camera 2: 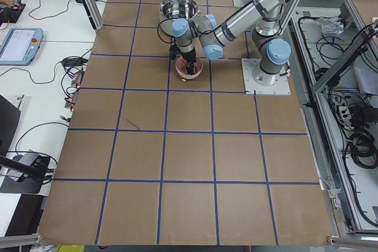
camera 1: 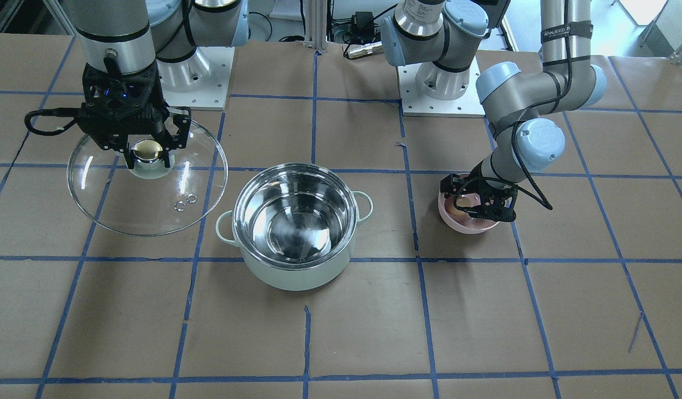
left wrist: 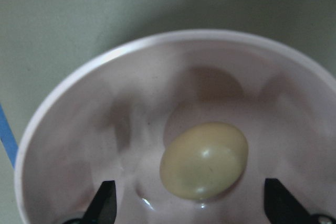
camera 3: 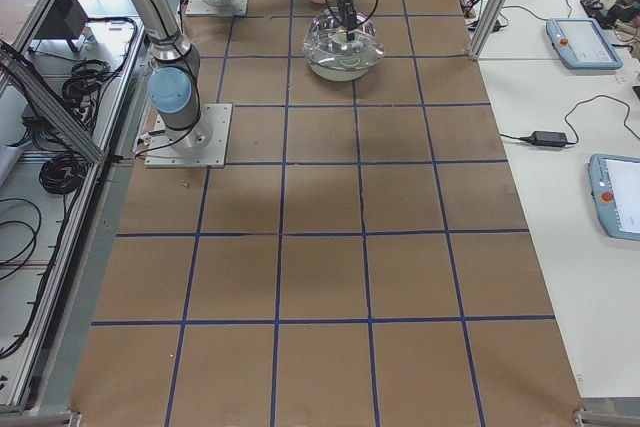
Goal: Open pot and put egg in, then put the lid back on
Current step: 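Lift the glass lid off the pot with the right gripper, moving it away, then lower the left gripper into the pink bowl and close on the egg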
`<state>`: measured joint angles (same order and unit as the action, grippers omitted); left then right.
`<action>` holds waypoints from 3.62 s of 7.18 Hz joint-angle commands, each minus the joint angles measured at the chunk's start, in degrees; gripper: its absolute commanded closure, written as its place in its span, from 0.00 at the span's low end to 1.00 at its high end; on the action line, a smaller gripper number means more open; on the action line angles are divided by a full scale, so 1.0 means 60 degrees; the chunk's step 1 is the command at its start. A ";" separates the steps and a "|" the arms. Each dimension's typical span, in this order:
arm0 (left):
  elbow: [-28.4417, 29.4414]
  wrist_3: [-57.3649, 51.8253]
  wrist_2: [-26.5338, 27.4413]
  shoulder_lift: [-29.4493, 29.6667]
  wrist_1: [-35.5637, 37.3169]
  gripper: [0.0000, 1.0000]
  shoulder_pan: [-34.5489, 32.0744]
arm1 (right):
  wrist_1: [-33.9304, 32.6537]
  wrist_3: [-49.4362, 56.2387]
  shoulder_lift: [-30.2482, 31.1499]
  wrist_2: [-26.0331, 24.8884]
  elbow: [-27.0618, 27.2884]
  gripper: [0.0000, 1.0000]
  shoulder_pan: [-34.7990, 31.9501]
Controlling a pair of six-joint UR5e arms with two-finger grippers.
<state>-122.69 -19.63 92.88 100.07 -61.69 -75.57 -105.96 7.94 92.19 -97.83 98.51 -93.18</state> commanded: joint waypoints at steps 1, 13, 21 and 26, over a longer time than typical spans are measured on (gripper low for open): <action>0.0014 0.0034 0.0018 -0.0023 -0.0163 0.00 0.0012 | 0.0023 0.0053 0.0089 0.0335 -0.0011 0.76 0.0105; 0.0087 0.0810 -0.0303 0.0094 0.0847 0.01 0.0012 | 0.0419 0.0932 0.0821 0.0600 0.0398 0.72 0.0809; 0.0043 0.0766 -0.0319 0.0504 0.0833 0.01 0.0012 | 0.0375 0.0932 0.0852 0.0616 0.0545 0.73 0.0809; 0.0116 0.0766 -0.0319 0.0431 0.0818 0.13 0.0012 | 0.0346 0.0932 0.0852 0.0617 0.0545 0.73 0.0809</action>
<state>-122.10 -15.03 90.97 102.84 -56.77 -75.50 -103.81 13.53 97.29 -94.09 101.78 -88.33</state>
